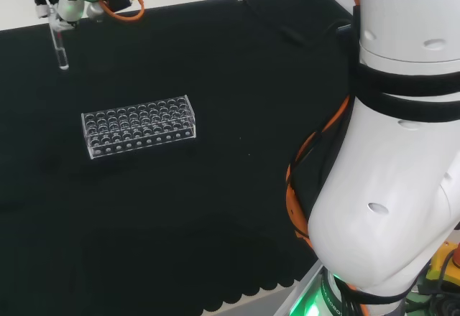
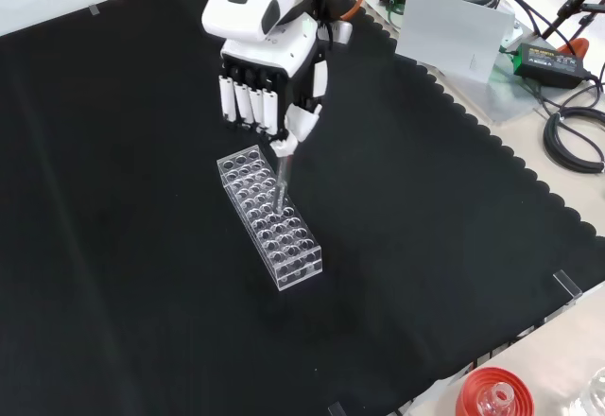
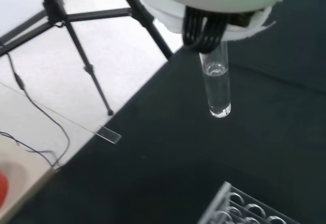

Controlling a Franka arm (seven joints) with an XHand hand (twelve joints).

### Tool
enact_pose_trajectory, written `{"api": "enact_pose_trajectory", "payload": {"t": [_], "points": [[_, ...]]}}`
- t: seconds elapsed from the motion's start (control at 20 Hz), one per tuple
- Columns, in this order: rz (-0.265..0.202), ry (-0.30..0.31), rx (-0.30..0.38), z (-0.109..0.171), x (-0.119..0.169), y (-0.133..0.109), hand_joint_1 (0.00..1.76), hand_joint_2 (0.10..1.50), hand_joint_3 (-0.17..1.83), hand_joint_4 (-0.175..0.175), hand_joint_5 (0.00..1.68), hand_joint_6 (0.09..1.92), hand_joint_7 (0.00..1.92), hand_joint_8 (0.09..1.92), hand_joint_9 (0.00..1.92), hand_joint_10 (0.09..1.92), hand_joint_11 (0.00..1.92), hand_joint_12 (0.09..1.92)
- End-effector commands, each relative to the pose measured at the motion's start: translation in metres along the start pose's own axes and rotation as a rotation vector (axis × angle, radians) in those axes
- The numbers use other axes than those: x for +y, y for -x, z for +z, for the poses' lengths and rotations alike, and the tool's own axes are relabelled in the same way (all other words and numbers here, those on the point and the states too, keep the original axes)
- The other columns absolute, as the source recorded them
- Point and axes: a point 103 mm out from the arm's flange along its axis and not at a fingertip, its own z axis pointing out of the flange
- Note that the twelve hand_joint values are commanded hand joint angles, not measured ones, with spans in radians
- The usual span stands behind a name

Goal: Shake the test tube.

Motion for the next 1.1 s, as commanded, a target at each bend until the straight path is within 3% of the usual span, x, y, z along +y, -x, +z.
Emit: {"api": "enact_pose_trajectory", "payload": {"t": [0.05, 0.3, 0.45, 0.6, 1.1], "points": [[0.172, -0.041, -0.08, 0.004, -0.038, 0.067, 1.43, 0.65, 0.62, -0.175, 1.26, 0.44, 1.37, 0.79, 1.27, 0.62, 1.07, 1.12], [0.257, -0.042, -0.132, -0.004, -0.057, 0.102, 1.43, 0.65, 0.62, -0.175, 1.26, 0.44, 1.37, 0.79, 1.28, 0.61, 1.07, 1.12], [0.256, -0.035, -0.132, -0.007, -0.053, 0.102, 1.43, 0.65, 0.62, -0.175, 1.26, 0.43, 1.37, 0.79, 1.28, 0.61, 1.07, 1.12], [0.212, -0.03, -0.106, -0.004, -0.042, 0.084, 1.43, 0.65, 0.63, -0.175, 1.26, 0.43, 1.37, 0.79, 1.28, 0.61, 1.06, 1.13], [-0.004, 0.0, 0.034, -0.001, -0.004, 0.001, 1.43, 0.65, 0.63, -0.175, 1.26, 0.43, 1.37, 0.78, 1.28, 0.61, 1.06, 1.13]]}}
